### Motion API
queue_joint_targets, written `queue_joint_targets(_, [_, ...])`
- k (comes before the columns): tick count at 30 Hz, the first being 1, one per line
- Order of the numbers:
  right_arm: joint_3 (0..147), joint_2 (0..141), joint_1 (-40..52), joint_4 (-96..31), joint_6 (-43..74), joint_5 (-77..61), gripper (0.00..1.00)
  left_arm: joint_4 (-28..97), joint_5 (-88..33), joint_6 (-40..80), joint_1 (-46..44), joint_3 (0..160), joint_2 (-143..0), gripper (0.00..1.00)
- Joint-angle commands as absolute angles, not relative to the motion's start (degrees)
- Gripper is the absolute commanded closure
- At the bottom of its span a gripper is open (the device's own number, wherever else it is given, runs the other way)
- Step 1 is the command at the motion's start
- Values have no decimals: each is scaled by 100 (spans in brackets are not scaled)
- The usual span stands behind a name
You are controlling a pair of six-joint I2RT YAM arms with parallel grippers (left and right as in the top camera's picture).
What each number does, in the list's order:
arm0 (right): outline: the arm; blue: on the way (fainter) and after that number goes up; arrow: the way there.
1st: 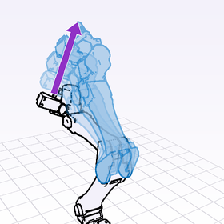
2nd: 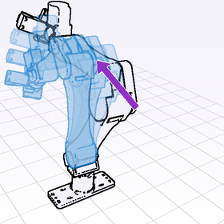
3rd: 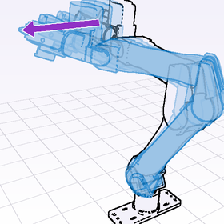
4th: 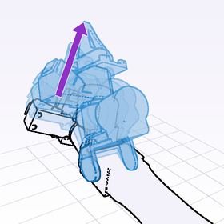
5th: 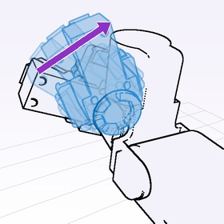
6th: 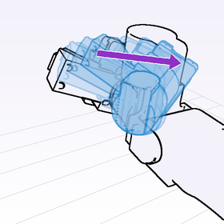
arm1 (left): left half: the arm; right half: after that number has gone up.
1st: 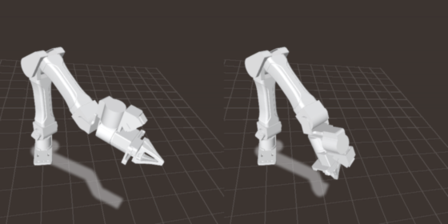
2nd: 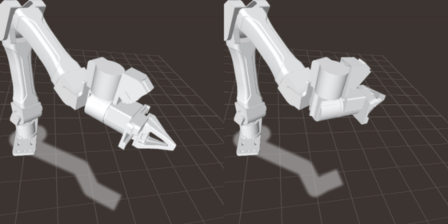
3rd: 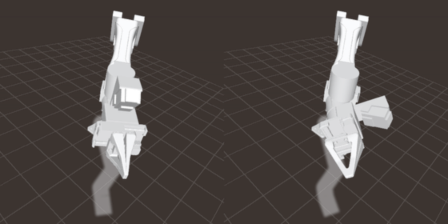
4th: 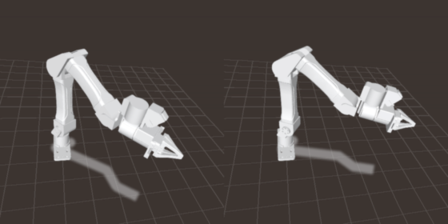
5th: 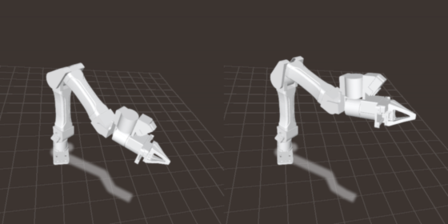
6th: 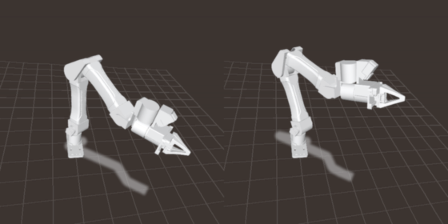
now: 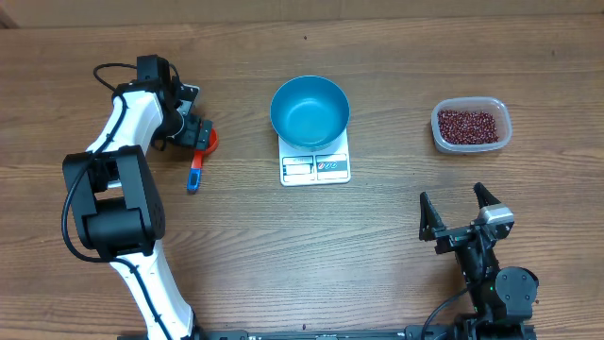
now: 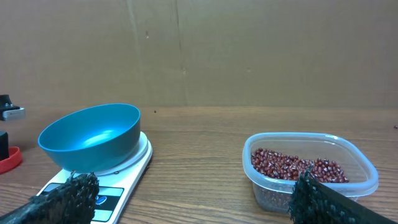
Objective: Scoop item into bowl and weigh 150g on scale
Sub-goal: 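Lower the left gripper and close it on the red scoop's rim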
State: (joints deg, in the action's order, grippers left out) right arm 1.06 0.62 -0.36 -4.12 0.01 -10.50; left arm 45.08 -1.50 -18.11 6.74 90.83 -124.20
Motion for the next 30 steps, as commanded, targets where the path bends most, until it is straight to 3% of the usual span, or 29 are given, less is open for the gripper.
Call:
queue_joint_targets(1, [45,16,-38,-397,-8,-1033,0,4493,-193,-1800,672,9013,-12551,31])
queue_joint_targets(2, [45,16,-38,-397,-8,-1033,0,4493,-193,-1800,672,9013,-12551,42])
queue_joint_targets(6, [45,16,-38,-397,-8,-1033,0,4493,-193,-1800,672,9013,-12551,57])
queue_joint_targets(12, [45,16,-38,-397,-8,-1033,0,4493,-193,-1798,672,9013,-12551,96])
queue_joint_targets(30, [45,16,-38,-397,-8,-1033,0,5424,-191,-1448,672,9931,-12317,96])
